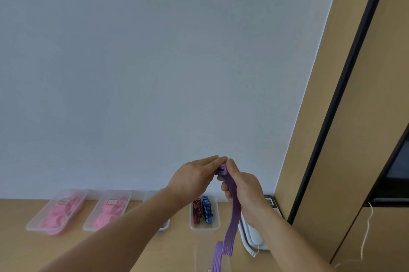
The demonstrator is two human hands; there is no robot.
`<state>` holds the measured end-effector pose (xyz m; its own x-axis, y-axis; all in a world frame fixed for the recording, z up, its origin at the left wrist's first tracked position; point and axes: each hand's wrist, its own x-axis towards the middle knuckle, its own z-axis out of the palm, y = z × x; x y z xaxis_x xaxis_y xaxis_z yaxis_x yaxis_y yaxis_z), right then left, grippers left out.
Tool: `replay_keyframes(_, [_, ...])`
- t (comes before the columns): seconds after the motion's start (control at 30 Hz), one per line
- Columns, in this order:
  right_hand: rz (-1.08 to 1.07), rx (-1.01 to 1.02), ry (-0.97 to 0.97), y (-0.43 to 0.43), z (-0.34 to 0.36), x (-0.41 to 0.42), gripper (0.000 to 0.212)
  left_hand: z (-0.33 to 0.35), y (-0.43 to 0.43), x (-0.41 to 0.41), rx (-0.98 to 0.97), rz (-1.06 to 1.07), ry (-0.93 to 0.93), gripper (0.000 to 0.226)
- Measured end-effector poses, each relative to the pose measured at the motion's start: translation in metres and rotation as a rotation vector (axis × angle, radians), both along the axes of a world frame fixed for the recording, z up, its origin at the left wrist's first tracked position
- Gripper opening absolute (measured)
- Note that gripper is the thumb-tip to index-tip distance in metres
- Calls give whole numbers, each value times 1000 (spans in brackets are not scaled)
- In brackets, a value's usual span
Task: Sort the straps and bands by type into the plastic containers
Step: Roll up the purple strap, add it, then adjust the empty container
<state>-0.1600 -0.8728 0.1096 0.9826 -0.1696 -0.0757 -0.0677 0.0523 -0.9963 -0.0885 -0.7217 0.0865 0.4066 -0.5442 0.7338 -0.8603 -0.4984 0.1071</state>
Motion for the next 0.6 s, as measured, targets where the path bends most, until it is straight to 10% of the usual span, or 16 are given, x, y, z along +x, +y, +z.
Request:
replay_keyframes(0.27, [54,-22,-167,1,9,0,51,31,-9,-13,-660,-199,1387,43])
replay_keyframes(0.6, [-20,-142,-69,1,2,0,54,34,-11,-18,-638,-213,1153,29])
